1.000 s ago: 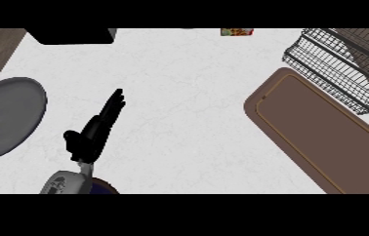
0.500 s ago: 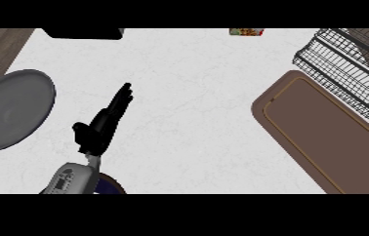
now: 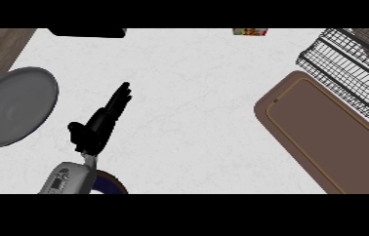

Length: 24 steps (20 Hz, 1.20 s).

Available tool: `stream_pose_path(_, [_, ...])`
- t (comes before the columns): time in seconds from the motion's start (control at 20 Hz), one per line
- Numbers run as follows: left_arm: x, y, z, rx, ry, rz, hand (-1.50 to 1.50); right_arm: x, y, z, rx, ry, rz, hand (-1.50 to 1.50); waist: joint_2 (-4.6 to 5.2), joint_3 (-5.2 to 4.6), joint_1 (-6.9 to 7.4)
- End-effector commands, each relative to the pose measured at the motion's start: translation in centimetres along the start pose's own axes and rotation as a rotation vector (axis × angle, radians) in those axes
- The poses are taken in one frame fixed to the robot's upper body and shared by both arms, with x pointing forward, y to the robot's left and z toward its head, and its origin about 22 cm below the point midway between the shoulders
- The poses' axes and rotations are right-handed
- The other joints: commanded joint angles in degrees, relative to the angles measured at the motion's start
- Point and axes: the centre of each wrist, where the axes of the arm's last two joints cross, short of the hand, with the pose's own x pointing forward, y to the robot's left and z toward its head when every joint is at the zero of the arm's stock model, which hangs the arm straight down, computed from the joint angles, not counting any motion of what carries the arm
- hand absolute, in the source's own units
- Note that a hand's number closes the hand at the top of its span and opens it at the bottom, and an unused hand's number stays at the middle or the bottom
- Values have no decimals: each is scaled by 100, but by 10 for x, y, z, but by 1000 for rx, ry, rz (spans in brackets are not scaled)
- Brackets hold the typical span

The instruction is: Pick the bell pepper from the tray and place it in the tiered basket

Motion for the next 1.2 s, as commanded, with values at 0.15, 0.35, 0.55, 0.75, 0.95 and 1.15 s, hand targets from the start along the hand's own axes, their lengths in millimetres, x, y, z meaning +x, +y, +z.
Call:
stream_pose_path(0.15, [2, -7, 3, 7, -6, -24, 0, 27, 36, -5, 62, 7, -66, 150, 2, 3, 33])
stream_pose_path(0.35, [-3, 4, 7, -5, 3, 2, 0, 22, 71, -3, 112, 15, -136, 150, -13, 2, -38])
stream_pose_path(0.55, [-12, -17, 7, 4, 0, -22, 0, 24, 51, -9, 191, 151, -281, 150, 5, 3, -30])
stream_pose_path(0.75, [10, -9, -4, 20, -9, 1, 0, 18, 61, -10, 260, 270, -422, -150, 1, 7, -45])
stream_pose_path(0.95, [-8, 5, 9, 21, 4, 8, 0, 16, 36, -14, 226, 236, -525, -150, -3, 4, -70])
stream_pose_path(1.15, [0, -11, 3, 34, 16, -5, 0, 21, 38, -11, 35, 204, -520, -150, -45, 0, -150])
